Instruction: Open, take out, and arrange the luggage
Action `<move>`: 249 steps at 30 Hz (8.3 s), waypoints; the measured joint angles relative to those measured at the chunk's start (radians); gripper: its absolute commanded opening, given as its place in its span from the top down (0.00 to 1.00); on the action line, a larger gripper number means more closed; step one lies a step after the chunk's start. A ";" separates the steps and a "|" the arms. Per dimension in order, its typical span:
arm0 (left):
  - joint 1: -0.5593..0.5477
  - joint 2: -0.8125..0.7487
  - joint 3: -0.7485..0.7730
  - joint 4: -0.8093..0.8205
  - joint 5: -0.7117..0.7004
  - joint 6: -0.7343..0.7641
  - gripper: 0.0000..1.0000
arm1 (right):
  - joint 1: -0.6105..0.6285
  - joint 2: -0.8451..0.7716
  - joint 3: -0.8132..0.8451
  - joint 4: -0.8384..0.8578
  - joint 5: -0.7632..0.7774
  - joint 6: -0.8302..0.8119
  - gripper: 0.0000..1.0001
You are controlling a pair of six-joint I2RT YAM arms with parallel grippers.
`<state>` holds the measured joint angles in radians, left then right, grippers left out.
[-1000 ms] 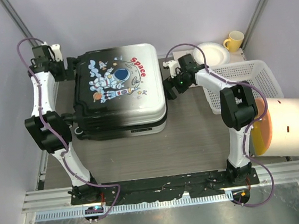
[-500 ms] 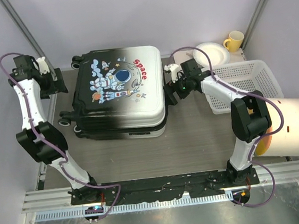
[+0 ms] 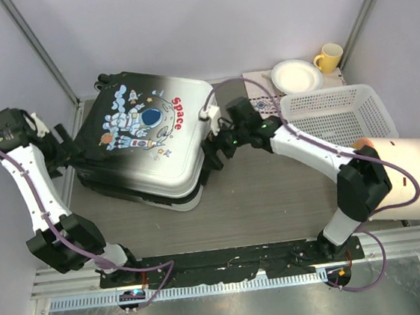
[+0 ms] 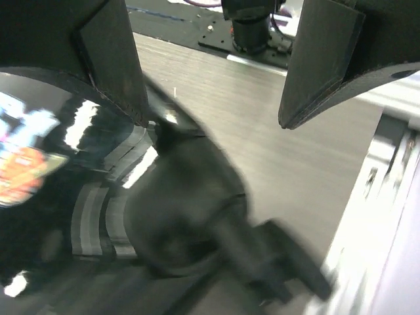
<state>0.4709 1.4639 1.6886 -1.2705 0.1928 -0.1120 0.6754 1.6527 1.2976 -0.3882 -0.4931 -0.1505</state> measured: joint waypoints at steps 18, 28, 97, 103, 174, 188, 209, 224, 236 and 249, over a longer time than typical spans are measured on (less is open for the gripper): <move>0.101 -0.175 -0.291 0.240 -0.007 -0.177 0.20 | -0.346 0.325 0.453 0.317 0.349 0.230 0.06; 0.109 -0.206 -0.373 0.320 0.035 -0.223 0.20 | -0.349 0.660 0.577 0.387 0.214 0.348 0.10; 0.064 0.219 0.038 0.209 0.256 0.072 0.32 | -0.182 -0.323 -0.431 0.155 -0.116 -0.035 0.52; -0.095 0.521 0.306 0.253 0.139 0.072 0.39 | -0.127 -0.399 -0.506 0.148 -0.111 -0.039 0.56; 0.115 -0.366 -0.608 0.538 0.234 -0.370 0.16 | -0.290 0.743 0.835 0.465 0.104 0.345 0.44; 0.055 -0.285 -0.585 0.587 0.227 -0.379 0.23 | -0.283 0.443 0.510 0.395 -0.083 0.166 0.64; 0.064 -0.150 -0.369 0.610 0.243 -0.321 0.21 | -0.369 -0.200 0.006 0.212 0.014 0.205 0.48; -0.226 -0.248 -0.369 0.609 0.271 -0.266 0.23 | -0.010 -0.305 -0.648 0.646 0.350 0.224 0.59; -0.233 -0.217 -0.367 0.610 0.240 -0.251 0.24 | 0.019 -0.173 -0.669 0.996 0.478 0.174 0.62; -0.233 -0.214 -0.367 0.624 0.234 -0.254 0.23 | 0.025 -0.082 -0.632 1.040 0.477 0.169 0.64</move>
<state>0.2375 1.2503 1.3216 -0.6460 0.4271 -0.3656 0.7006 1.5703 0.6651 0.6518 -0.0162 0.0185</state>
